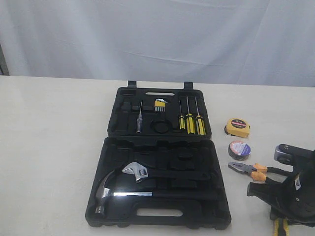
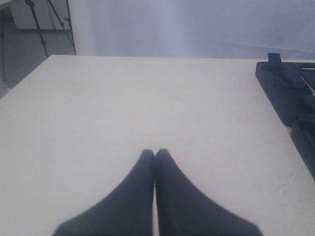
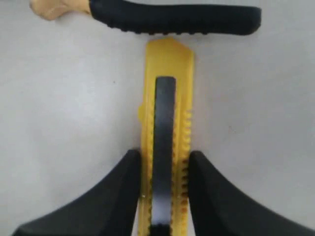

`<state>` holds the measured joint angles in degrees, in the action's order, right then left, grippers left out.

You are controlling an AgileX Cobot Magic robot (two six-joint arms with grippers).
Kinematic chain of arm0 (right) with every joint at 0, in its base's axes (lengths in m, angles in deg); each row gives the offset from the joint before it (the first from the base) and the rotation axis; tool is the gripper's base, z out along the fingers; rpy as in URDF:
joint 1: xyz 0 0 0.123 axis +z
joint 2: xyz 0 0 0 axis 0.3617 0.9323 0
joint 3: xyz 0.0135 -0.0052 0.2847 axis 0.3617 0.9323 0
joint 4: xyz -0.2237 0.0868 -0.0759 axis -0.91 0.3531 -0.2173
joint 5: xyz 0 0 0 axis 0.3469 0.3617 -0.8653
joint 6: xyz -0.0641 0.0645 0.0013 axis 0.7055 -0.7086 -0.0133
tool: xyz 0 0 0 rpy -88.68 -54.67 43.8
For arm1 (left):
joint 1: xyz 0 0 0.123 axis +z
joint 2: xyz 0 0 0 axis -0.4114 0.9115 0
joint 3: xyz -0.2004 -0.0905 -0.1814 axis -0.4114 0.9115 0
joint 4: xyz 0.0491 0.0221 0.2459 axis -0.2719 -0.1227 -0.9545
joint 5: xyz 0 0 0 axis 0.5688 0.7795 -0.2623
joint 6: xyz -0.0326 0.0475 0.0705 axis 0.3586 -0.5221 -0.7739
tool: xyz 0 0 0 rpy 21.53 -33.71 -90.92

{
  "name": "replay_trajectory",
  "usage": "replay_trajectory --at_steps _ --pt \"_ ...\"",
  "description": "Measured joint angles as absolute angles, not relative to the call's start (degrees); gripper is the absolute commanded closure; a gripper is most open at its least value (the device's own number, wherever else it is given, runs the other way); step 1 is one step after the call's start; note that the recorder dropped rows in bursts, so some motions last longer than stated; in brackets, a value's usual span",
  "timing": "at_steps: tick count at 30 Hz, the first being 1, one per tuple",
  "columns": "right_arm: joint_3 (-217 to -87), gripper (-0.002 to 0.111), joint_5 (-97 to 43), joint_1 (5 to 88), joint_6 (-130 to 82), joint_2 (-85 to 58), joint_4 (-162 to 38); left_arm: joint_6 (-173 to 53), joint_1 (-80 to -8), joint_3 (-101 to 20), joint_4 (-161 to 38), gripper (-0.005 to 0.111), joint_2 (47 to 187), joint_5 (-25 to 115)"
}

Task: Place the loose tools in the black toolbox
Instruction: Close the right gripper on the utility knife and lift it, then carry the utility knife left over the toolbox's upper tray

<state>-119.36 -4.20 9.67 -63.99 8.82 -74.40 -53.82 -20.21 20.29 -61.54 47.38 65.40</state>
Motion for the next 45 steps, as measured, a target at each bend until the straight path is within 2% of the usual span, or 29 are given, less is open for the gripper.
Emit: replay_trajectory --at_steps 1,2,6,15,21,27,31,36,41,45 --pt "-119.4 0.108 -4.3 9.7 -64.0 8.8 -74.4 -53.8 -20.2 20.3 -61.5 0.107 47.4 65.4" --pt "-119.4 0.109 -4.4 9.7 -64.0 8.8 -74.4 -53.8 -20.2 20.3 -61.5 0.107 47.4 65.4" --pt "-119.4 0.109 -4.5 9.7 -63.2 8.5 -74.4 -53.8 -20.2 20.3 -61.5 0.107 47.4 65.4" --pt "-121.0 0.109 -0.2 9.7 -54.8 -5.6 -70.7 -53.8 -20.2 20.3 -61.5 0.107 47.4 65.4" --pt "-127.8 0.109 4.3 9.7 -44.3 -11.8 -60.0 -53.8 -20.2 20.3 -61.5 0.107 47.4 65.4" --pt "-138.3 0.109 6.2 11.2 -37.9 -11.4 -53.1 -53.8 -20.2 20.3 -61.5 0.107 47.4 65.4" --pt "-148.8 0.109 6.3 17.1 -37.2 -6.0 -52.8 -53.8 -20.2 20.3 -61.5 0.107 47.4 65.4" --pt "-168.5 0.109 7.7 24.6 -37.0 12.1 -53.0 -53.8 -20.2 20.3 -61.5 0.107 47.4 65.4" --pt "-187.0 0.109 12.7 28.9 -39.5 30.2 -57.9 -53.8 -20.2 20.3 -61.5 0.107 47.4 65.4" --pt "-195.4 0.109 13.5 30.8 -42.2 38.0 -60.8 -53.8 -20.2 20.3 -61.5 0.107 47.4 65.4"
